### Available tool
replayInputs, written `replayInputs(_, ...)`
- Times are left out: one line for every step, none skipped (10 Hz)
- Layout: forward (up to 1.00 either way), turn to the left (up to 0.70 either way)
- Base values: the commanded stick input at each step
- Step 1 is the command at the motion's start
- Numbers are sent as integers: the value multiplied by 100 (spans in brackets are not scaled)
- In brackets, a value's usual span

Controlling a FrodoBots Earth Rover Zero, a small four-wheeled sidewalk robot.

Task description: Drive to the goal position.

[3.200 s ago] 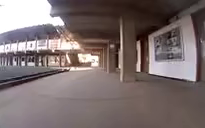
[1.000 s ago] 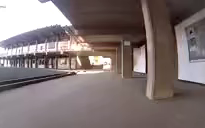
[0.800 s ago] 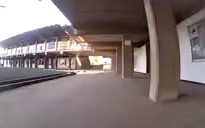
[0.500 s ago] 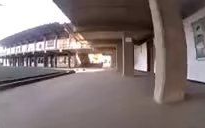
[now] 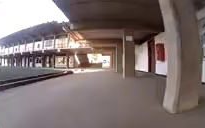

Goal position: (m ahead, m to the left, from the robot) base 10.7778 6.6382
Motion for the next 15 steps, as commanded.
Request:
replayInputs(70, 0)
replayInputs(70, 0)
replayInputs(70, 0)
replayInputs(70, 0)
replayInputs(70, 0)
replayInputs(70, 0)
replayInputs(70, 0)
replayInputs(70, 0)
replayInputs(70, 0)
replayInputs(70, 0)
replayInputs(70, 0)
replayInputs(70, 0)
replayInputs(70, 0)
replayInputs(70, 0)
replayInputs(70, 0)
